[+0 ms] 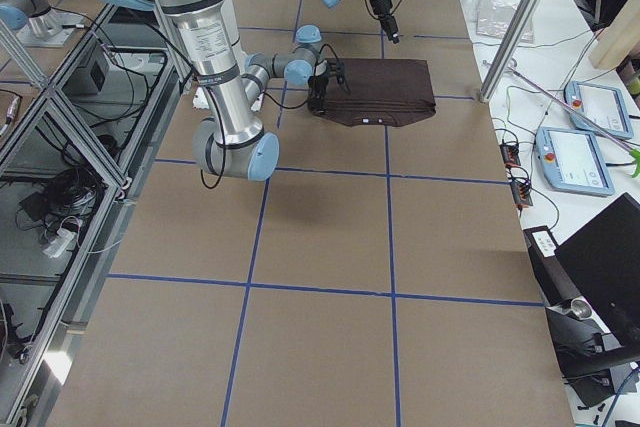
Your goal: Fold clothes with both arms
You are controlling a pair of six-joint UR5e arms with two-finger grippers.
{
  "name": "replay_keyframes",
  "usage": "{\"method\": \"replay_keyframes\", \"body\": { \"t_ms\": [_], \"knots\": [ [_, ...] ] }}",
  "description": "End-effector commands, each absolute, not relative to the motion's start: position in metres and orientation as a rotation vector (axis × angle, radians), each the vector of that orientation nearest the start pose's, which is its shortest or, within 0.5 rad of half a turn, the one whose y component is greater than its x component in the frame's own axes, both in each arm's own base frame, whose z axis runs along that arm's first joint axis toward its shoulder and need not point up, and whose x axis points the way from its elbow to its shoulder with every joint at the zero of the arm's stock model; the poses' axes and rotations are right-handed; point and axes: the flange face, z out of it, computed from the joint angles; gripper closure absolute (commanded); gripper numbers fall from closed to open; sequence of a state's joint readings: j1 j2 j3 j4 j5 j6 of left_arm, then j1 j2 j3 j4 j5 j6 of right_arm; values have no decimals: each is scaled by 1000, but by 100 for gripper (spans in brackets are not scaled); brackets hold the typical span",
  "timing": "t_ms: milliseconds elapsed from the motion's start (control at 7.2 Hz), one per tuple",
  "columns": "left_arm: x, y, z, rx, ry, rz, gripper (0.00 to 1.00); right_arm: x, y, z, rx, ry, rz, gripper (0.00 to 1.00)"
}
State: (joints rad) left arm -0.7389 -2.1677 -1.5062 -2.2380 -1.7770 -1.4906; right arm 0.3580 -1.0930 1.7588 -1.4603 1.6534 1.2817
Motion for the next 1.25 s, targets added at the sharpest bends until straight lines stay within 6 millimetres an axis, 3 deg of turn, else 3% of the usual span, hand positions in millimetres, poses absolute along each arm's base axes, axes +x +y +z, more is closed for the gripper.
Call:
{"method": "replay_keyframes", "body": {
  "t_ms": [0,139,278,417,556,833,1111],
  "knots": [
    [444,-558,257,313,1179,-454,28,-485,-324,375,172,-684,-18,0],
    [444,-558,255,315,1183,-453,28,-477,-320,361,178,-725,-7,0],
    [444,-558,255,310,1185,-458,28,-493,-325,323,160,-791,96,0],
    [443,-557,253,310,1186,-458,28,-514,-326,297,89,-843,265,0],
    [443,-557,254,312,1186,-459,28,-525,-320,283,24,-873,404,11],
    [443,-557,255,310,1185,-461,28,-548,-291,274,19,-891,568,27],
    [443,-557,255,310,1185,-461,28,-562,-292,273,-27,-886,662,27]
  ]
}}
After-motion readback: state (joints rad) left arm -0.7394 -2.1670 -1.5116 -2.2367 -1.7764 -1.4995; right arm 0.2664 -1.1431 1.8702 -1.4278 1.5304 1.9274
